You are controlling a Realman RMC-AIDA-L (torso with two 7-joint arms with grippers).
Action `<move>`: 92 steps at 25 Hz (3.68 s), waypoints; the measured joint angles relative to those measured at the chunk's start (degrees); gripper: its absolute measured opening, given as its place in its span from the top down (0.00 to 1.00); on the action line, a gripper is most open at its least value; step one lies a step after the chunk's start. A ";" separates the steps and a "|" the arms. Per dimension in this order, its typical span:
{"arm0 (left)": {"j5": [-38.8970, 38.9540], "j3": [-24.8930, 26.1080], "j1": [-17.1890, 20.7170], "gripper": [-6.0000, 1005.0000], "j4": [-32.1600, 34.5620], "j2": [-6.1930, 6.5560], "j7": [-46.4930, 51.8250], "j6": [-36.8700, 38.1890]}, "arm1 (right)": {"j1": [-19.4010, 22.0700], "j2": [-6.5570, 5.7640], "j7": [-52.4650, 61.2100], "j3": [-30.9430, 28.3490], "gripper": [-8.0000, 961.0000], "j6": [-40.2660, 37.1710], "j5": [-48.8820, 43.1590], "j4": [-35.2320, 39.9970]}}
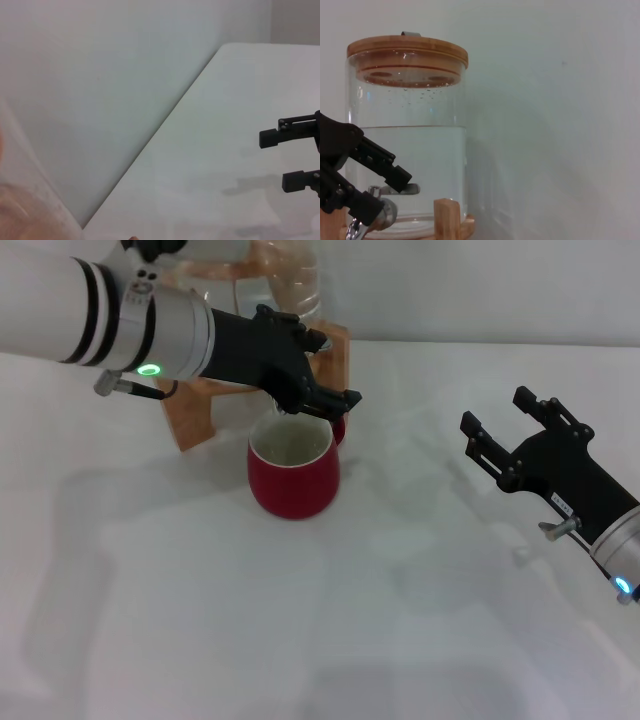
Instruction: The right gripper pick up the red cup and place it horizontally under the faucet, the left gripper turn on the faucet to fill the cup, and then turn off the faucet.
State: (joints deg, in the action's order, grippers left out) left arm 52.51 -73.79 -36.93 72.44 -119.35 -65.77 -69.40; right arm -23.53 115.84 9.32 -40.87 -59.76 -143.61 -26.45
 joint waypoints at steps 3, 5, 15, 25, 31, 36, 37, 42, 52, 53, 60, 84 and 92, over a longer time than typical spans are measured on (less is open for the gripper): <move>-0.50 -0.22 0.01 0.14 0.01 0.00 0.01 0.23 | 0.01 0.00 0.00 0.00 0.24 0.00 0.00 0.00; -0.75 -0.22 0.02 0.14 0.02 -0.01 0.02 0.29 | 0.03 0.00 0.00 0.00 0.24 -0.01 0.00 -0.03; -0.91 -0.21 0.03 0.14 0.19 -0.01 0.03 0.38 | 0.07 0.00 0.00 0.00 0.24 -0.08 0.00 -0.05; 1.06 -0.57 0.23 0.14 1.05 -0.08 -0.66 0.52 | 0.07 0.00 0.00 0.00 0.24 -0.09 0.00 0.02; 5.64 -2.05 3.42 0.14 5.29 -0.09 -2.69 2.30 | 0.08 0.00 0.00 0.00 0.24 -0.10 0.00 0.18; 9.42 -4.61 8.52 0.14 9.30 -0.12 -3.49 5.65 | 0.21 0.00 0.00 0.00 0.24 -0.10 0.00 0.27; 10.90 -5.53 10.03 0.14 10.16 -0.13 -4.02 6.84 | 0.21 0.00 0.00 0.00 0.24 -0.09 0.00 0.27; 19.86 -9.66 19.02 0.14 13.97 -0.14 -9.11 13.04 | 0.25 0.00 0.00 0.13 0.24 -0.45 0.00 0.39; 35.88 -20.43 35.10 0.14 15.52 -0.18 -23.87 26.38 | 0.91 0.01 0.00 0.56 0.24 -1.34 -0.36 0.62; 38.01 -21.06 36.59 0.14 15.07 -0.18 -25.74 26.97 | 1.02 0.02 0.00 0.66 0.24 -1.36 -0.48 0.62; 59.07 -21.79 44.02 0.14 9.38 -0.16 -42.96 25.69 | 1.30 0.11 0.00 1.67 0.24 -1.58 -0.59 0.62; 97.74 -12.43 44.77 0.15 -19.77 -0.11 -73.02 4.58 | 0.39 0.08 0.00 1.64 0.24 -1.19 -0.08 0.62; 99.87 -12.03 42.72 0.15 -23.60 -0.05 -74.63 3.39 | -0.45 0.09 0.00 1.50 0.24 -1.16 -0.09 0.92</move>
State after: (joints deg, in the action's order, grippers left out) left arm 152.38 -85.82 5.79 48.84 -119.41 -140.40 -66.01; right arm -23.98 115.93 9.31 -39.37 -60.92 -143.70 -25.53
